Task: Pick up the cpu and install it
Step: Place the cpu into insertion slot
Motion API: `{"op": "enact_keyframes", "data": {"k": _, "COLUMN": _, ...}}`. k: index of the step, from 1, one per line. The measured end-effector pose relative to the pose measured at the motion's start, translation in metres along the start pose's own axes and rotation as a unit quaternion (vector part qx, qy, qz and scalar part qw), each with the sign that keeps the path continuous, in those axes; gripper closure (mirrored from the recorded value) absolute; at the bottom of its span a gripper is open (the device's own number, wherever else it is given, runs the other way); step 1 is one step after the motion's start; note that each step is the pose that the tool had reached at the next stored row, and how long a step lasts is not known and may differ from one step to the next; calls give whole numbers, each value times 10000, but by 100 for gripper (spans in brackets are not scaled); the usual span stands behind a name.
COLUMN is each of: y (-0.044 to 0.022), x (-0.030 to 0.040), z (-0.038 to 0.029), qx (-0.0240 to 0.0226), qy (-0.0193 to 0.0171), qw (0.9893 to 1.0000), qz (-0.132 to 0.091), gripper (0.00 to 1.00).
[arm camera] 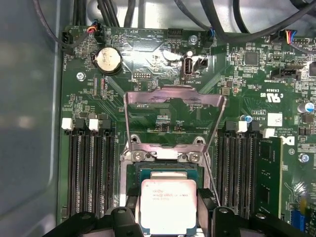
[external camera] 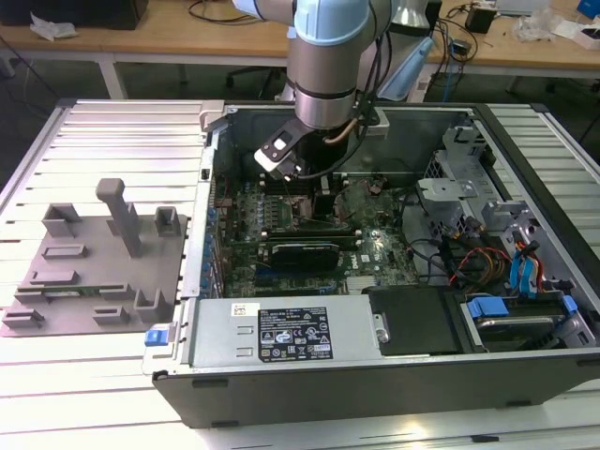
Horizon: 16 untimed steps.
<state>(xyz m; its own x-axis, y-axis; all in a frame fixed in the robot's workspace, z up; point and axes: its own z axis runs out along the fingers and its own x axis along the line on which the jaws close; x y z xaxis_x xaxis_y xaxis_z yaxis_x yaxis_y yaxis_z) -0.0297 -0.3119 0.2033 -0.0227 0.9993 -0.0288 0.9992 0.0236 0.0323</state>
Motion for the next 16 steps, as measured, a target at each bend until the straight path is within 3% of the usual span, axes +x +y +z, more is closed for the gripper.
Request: {"op": "enact_keyframes", "data": {"k": 16, "y": -7, "x": 2, "z": 51, "qx": 0, "qy": 0, "qw": 10000, "qz": 2, "gripper": 45}}
